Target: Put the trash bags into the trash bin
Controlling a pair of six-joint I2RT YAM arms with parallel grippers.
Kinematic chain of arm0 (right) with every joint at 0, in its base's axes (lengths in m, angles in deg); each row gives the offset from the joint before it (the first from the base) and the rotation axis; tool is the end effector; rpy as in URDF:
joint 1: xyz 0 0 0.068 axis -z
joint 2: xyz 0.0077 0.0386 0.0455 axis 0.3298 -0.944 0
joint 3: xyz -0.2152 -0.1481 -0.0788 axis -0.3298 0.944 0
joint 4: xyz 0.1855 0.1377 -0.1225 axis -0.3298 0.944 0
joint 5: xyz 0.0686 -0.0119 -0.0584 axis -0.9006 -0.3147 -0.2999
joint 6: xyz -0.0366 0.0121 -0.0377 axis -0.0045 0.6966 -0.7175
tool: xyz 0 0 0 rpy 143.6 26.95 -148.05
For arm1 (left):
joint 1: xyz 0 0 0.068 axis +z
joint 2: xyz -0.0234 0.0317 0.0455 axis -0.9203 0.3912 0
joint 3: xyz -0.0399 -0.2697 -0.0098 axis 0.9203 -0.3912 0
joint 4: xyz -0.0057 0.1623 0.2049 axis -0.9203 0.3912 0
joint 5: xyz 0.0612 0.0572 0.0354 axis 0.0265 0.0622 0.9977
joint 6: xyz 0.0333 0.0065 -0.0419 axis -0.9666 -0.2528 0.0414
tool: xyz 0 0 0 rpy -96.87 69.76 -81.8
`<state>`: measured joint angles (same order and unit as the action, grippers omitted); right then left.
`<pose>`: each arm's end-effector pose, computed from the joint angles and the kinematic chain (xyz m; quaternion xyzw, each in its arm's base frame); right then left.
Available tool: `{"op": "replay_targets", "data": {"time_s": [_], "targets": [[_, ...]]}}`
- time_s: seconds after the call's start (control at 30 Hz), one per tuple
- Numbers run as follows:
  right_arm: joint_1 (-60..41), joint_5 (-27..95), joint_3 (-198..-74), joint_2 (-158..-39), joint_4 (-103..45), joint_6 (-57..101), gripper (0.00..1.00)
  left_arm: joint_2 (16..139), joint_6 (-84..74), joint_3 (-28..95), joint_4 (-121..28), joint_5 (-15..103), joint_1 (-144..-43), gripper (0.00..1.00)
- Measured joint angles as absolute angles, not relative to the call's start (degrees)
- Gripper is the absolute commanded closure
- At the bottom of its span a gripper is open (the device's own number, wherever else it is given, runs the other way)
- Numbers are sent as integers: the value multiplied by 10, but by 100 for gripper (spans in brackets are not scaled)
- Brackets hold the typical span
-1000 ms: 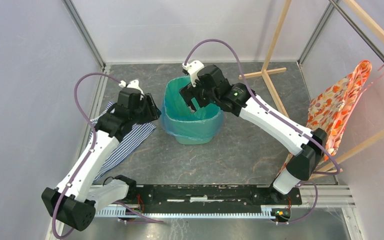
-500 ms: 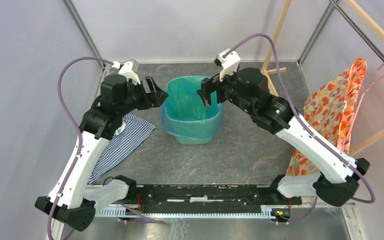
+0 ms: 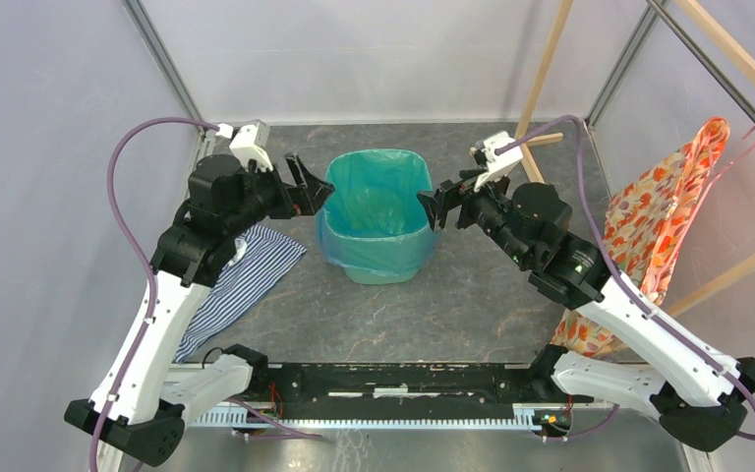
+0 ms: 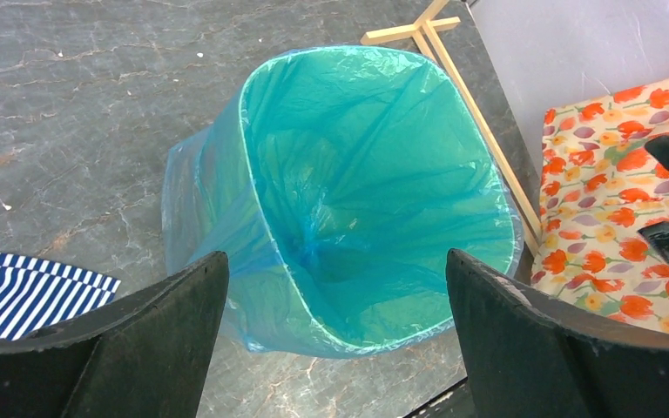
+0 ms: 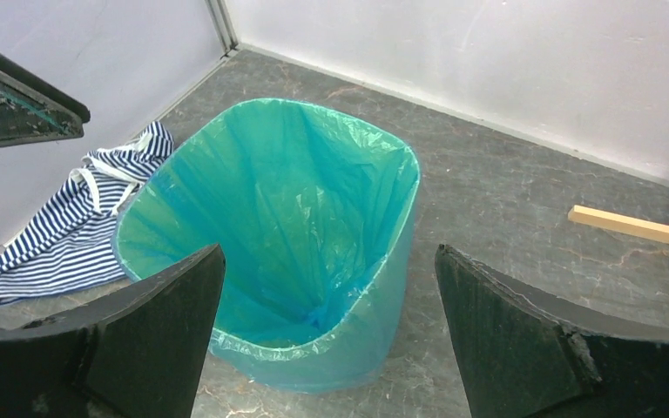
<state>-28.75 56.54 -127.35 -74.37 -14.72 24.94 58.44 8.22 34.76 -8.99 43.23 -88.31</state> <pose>0.1507 0.1533 0.4282 -0.1534 0.7192 0.2385 0.6343 0.1787 -0.0758 0.4269 0.0182 0.8105 -0.2889 0.5093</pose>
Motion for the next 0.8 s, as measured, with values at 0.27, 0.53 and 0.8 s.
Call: {"op": "replay_targets", "data": {"time_s": [0.27, 0.53, 0.8], "targets": [[-287, 585, -1251, -709, -168, 254, 2, 575, 82, 339, -90, 450, -883, 0], [-287, 589, -1249, -707, -172, 254, 2, 574, 82, 339, -90, 462, -883, 0], [-287, 589, -1249, -707, -172, 254, 2, 573, 82, 335, -89, 462, -883, 0]]}}
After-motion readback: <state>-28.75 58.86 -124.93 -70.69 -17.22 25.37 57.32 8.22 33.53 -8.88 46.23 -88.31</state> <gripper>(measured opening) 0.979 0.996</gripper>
